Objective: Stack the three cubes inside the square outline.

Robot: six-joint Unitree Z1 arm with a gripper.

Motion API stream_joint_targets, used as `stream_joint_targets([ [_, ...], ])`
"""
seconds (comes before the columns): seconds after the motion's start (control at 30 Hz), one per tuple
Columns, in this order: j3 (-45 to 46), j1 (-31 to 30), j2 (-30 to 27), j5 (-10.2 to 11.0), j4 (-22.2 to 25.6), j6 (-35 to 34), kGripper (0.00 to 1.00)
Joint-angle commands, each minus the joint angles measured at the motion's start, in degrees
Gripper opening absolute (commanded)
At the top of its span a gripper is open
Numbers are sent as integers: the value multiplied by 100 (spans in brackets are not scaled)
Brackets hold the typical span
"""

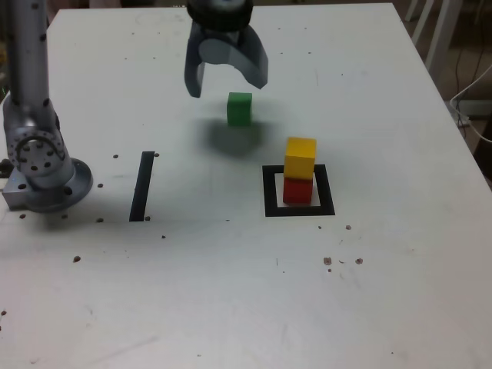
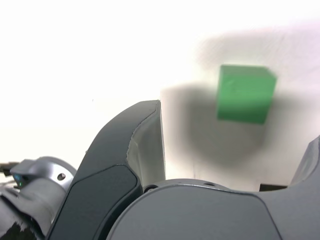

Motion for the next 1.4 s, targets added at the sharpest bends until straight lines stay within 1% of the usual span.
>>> stream_joint_targets([
  [0.0,-116,62,150,-7,-3,126,97],
  [0.13,-318,131,410,-86,23,334,96],
  [0.37,-733,206,1098,-345,221,655,89],
  [0.57,-909,265,1449,-374,416,750,80],
  [0.67,-940,280,1525,-359,481,761,72],
  [0.9,-964,287,1591,-343,461,795,38],
  [1.0,-980,287,1611,-393,430,868,28],
  [1.07,-986,287,1621,-426,420,901,25],
  [1.37,-1004,273,1620,-530,421,938,25],
])
